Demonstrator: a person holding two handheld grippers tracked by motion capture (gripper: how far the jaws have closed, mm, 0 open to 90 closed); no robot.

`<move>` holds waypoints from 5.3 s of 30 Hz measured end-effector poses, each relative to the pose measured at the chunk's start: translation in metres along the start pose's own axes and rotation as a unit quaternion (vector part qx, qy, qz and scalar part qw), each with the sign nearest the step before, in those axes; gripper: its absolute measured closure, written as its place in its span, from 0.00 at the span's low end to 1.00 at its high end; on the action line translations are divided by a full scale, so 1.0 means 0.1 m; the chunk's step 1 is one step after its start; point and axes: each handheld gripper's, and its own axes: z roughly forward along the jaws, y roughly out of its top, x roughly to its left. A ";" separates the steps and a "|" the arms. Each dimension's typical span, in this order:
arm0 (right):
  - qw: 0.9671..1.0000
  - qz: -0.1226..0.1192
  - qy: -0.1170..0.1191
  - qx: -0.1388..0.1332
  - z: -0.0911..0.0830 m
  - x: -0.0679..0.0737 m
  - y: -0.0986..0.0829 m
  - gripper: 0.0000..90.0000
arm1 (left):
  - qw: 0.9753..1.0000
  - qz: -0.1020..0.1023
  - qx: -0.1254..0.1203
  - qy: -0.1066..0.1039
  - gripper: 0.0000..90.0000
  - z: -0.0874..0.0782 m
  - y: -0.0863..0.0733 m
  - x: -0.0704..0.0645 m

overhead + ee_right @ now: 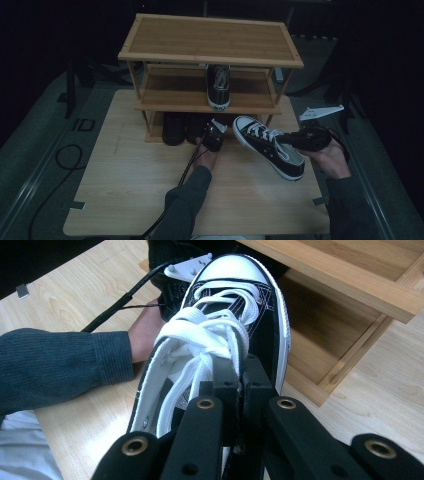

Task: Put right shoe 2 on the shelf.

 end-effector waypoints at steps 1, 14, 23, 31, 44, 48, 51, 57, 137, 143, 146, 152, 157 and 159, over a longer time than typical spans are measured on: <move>1.000 0.000 0.001 -0.001 -0.01 0.00 0.00 0.98 | 1.000 0.000 -0.001 0.001 1.00 0.00 0.00 0.00; 1.000 -0.010 0.001 -0.016 -0.14 0.04 0.12 0.98 | 1.000 0.008 0.005 0.000 1.00 0.00 0.00 0.01; 0.999 -0.010 0.001 -0.032 -0.24 0.03 0.21 0.98 | 1.000 0.007 0.005 -0.001 1.00 0.00 0.00 0.01; 0.999 -0.004 -0.004 -0.038 -0.26 -0.04 0.32 0.98 | 1.000 0.007 0.005 -0.001 1.00 0.00 0.00 0.01; 0.999 0.022 -0.024 -0.038 -0.09 -0.22 0.57 0.98 | 1.000 0.009 0.006 -0.002 1.00 0.00 0.00 0.01; 0.998 0.036 -0.031 -0.036 0.01 -0.29 0.63 0.98 | 1.000 0.011 0.006 0.000 1.00 -0.01 0.00 0.01; 0.998 0.046 -0.032 -0.039 0.07 -0.33 0.66 0.98 | 1.000 0.011 0.006 -0.001 1.00 0.00 0.00 0.02; 0.996 0.062 -0.041 -0.048 0.17 -0.39 0.73 0.98 | 1.000 0.011 0.006 -0.001 1.00 0.00 0.00 0.01; 0.986 0.076 -0.118 -0.090 -0.05 -0.32 0.52 1.00 | 1.000 0.015 0.006 0.002 1.00 0.00 0.00 0.00; 0.987 0.073 -0.118 -0.083 -0.08 -0.28 0.41 1.00 | 1.000 0.015 0.006 0.002 1.00 0.00 0.00 0.00; 0.988 0.071 -0.116 -0.078 -0.09 -0.24 0.35 1.00 | 1.000 0.015 0.006 0.003 1.00 0.00 0.00 0.00; 0.990 0.059 -0.105 -0.071 -0.13 -0.16 0.19 1.00 | 1.000 0.016 0.006 0.003 1.00 0.00 0.00 0.00; 0.992 0.051 -0.093 -0.066 -0.15 -0.07 0.08 1.00 | 1.000 0.016 0.006 0.003 1.00 0.00 0.00 0.00; 0.993 0.047 -0.088 -0.065 -0.16 -0.02 0.04 1.00 | 1.000 0.016 0.006 0.003 1.00 0.00 0.00 0.00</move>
